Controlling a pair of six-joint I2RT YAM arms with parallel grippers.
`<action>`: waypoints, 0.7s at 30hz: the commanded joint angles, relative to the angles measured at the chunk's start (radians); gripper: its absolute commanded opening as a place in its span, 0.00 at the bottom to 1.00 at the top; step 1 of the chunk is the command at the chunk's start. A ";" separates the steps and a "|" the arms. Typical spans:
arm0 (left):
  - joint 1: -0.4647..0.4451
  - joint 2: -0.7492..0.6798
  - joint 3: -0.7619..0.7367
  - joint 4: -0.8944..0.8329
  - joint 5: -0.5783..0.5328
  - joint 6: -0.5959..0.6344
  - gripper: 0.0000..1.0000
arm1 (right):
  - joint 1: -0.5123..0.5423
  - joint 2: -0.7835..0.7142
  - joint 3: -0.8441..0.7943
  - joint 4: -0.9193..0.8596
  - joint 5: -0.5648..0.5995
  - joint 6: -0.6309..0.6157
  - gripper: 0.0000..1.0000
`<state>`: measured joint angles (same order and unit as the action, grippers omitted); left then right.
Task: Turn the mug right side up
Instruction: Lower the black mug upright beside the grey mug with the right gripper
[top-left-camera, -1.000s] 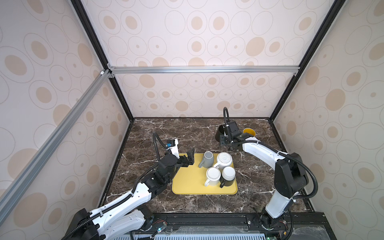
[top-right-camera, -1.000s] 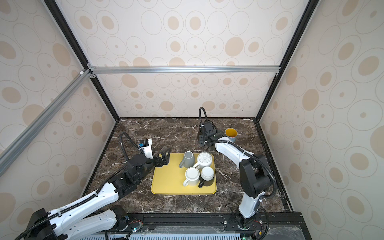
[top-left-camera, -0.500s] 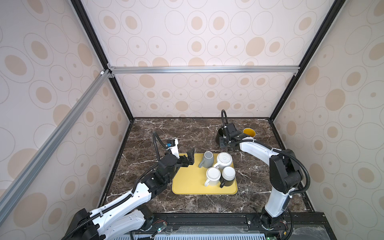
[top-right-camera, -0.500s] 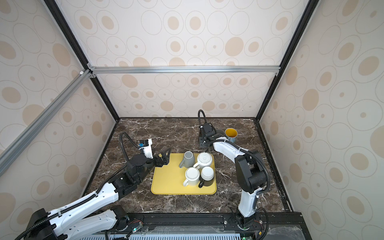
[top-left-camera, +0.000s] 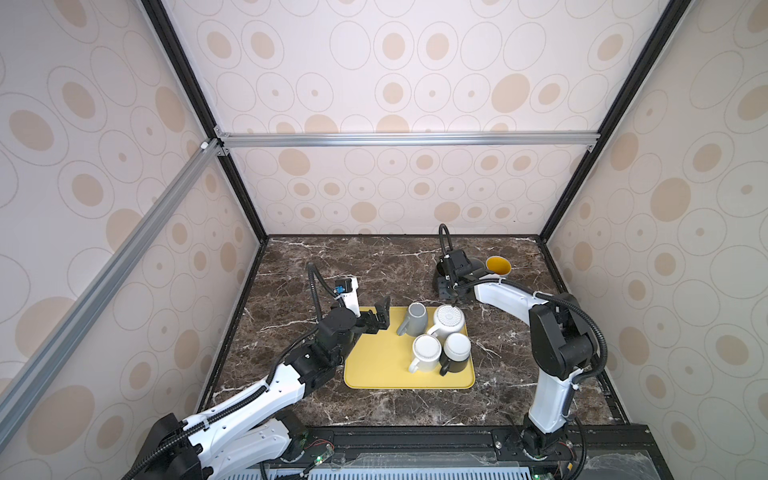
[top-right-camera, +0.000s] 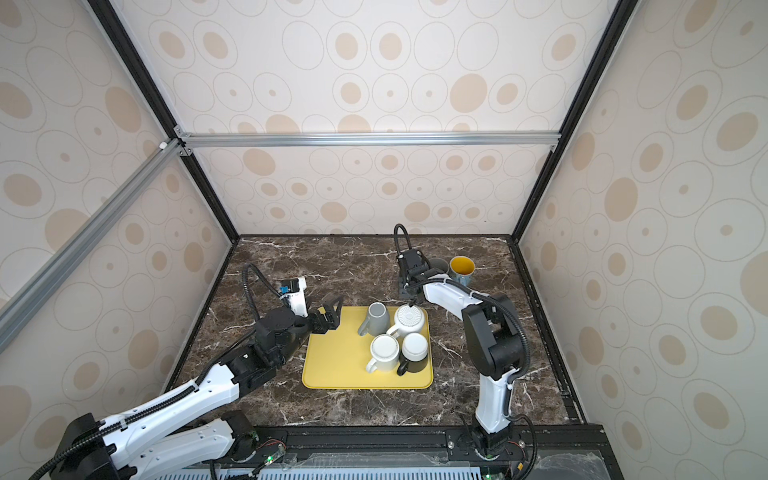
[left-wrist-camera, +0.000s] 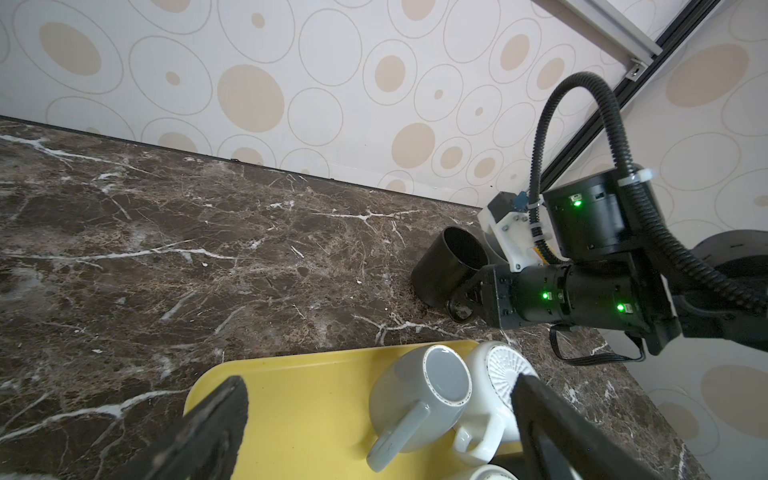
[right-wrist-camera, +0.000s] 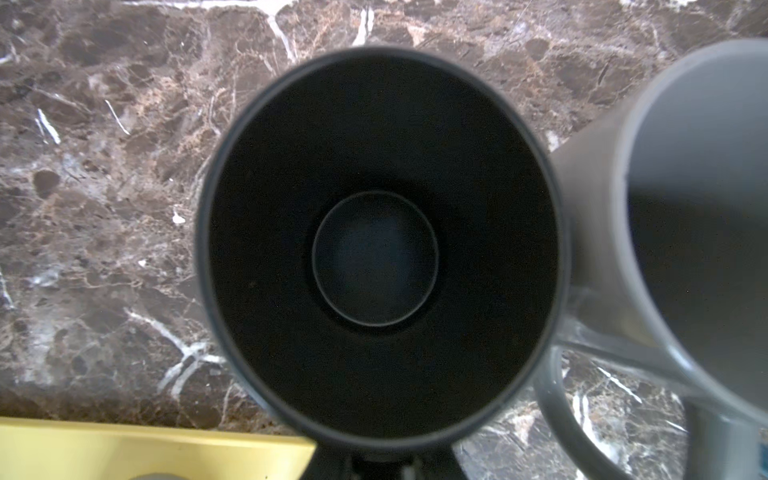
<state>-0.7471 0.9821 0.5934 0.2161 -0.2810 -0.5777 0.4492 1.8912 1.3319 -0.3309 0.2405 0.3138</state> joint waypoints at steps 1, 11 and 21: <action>0.005 0.001 0.018 0.026 -0.003 0.019 1.00 | -0.004 -0.005 0.054 0.036 0.037 -0.012 0.00; 0.005 0.001 0.006 0.029 -0.003 0.015 1.00 | -0.004 0.029 0.076 -0.002 0.065 0.001 0.00; 0.005 0.013 0.001 0.026 0.000 0.011 1.00 | -0.004 0.037 0.090 -0.028 0.053 0.013 0.09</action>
<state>-0.7471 0.9951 0.5926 0.2230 -0.2779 -0.5777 0.4492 1.9411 1.3800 -0.3782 0.2657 0.3168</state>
